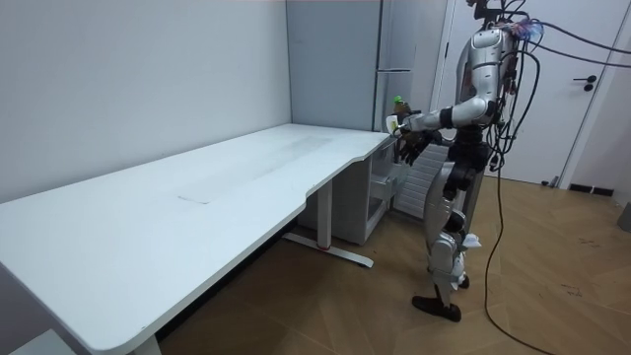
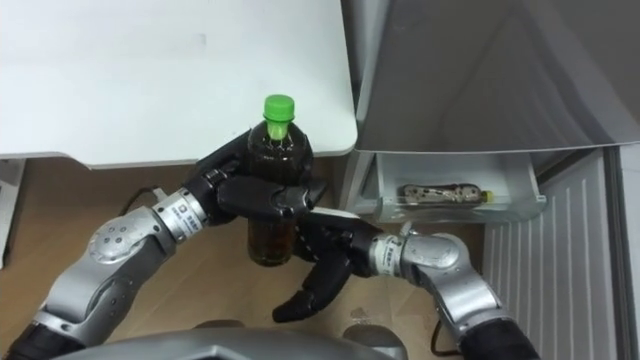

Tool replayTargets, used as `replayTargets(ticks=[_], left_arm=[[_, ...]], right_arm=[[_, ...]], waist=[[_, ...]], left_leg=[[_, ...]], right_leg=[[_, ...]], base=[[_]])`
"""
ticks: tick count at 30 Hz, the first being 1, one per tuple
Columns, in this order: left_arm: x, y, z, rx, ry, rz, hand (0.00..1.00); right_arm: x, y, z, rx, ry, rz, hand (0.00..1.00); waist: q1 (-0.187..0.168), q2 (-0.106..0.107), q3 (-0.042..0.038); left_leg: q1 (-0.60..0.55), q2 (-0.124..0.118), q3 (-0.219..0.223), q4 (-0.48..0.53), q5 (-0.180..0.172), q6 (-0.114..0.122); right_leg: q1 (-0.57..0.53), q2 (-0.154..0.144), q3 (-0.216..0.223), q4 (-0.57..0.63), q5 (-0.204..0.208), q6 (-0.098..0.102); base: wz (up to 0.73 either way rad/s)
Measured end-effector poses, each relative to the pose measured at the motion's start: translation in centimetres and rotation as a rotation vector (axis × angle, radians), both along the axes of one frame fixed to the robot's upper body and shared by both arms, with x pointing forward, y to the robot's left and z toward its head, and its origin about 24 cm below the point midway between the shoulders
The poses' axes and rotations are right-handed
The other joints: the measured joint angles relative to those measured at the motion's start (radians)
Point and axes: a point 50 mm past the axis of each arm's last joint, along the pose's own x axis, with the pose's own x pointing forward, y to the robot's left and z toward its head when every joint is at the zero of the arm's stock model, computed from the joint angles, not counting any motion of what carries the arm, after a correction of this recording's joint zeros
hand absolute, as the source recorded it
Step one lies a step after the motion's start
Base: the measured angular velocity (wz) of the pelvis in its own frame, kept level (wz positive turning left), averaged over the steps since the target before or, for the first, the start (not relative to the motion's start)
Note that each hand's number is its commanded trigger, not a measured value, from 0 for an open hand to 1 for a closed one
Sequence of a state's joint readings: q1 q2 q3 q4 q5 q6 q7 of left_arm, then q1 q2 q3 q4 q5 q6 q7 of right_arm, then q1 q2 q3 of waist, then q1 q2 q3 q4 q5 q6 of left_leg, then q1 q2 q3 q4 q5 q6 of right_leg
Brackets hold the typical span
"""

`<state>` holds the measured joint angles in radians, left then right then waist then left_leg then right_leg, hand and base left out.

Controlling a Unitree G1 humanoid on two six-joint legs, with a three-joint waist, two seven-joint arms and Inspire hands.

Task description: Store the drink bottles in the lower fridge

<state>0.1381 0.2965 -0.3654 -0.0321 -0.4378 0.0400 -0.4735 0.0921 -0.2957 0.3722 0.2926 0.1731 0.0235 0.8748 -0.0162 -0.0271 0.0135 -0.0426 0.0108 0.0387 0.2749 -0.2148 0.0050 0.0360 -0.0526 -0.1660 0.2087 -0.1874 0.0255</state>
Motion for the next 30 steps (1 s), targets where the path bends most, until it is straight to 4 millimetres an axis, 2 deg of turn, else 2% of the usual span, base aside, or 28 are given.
replayTargets(ticks=[6, 11, 19, 20, 21, 30], left_arm=[[-0.01, -0.11, 0.12, -0.005, -0.015, -0.003, 1.00], [-0.10, -0.25, 0.16, -0.006, -0.025, -0.010, 1.00], [-0.62, -0.78, -0.07, 0.005, -0.024, -0.048, 1.00], [-0.66, -0.81, -0.07, 0.005, -0.026, -0.050, 1.00], [-0.68, -0.80, -0.06, 0.006, -0.028, -0.051, 1.00], [-0.91, -0.98, -0.20, 0.015, -0.026, -0.057, 1.00]], right_arm=[[0.25, 0.07, 0.42, 0.104, 0.024, -0.063, 0.00], [0.27, 0.06, 0.48, 0.124, 0.030, -0.075, 0.00], [-0.17, 0.37, 0.33, 0.165, 0.067, -0.087, 0.00], [-0.25, 0.38, 0.31, 0.172, 0.075, -0.091, 0.77], [-0.37, 0.47, 0.25, 0.181, 0.083, -0.098, 1.00], [-0.61, 0.86, -0.08, 0.178, 0.101, -0.130, 1.00]], waist=[[-0.003, -0.001, 0.0011], [-0.003, -0.006, 0.0051], [-0.002, -0.008, 0.0068], [-0.002, -0.007, 0.0072], [-0.002, -0.007, 0.0072], [-0.001, -0.001, 0.0107]], left_leg=[[0.000, 0.000, 0.000, 0.001, 0.000, 0.000], [-0.002, 0.000, 0.000, -0.002, 0.000, 0.000], [0.000, -0.001, 0.000, -0.007, 0.000, 0.000], [0.000, -0.001, 0.001, -0.007, 0.000, 0.000], [0.000, -0.001, 0.001, -0.007, 0.000, 0.000], [0.000, -0.001, 0.001, -0.010, 0.000, 0.000]], right_leg=[[-0.001, -0.001, -0.002, 0.004, 0.000, 0.000], [-0.004, -0.001, -0.003, 0.005, 0.000, 0.000], [-0.002, -0.001, -0.001, -0.003, 0.000, 0.000], [-0.002, -0.001, -0.001, -0.003, 0.000, 0.000], [-0.002, -0.001, 0.000, -0.003, 0.000, 0.000], [-0.002, -0.001, -0.001, -0.003, 0.000, 0.000]], base=[[0.00], [0.00], [0.00], [0.00], [0.00], [0.00]])
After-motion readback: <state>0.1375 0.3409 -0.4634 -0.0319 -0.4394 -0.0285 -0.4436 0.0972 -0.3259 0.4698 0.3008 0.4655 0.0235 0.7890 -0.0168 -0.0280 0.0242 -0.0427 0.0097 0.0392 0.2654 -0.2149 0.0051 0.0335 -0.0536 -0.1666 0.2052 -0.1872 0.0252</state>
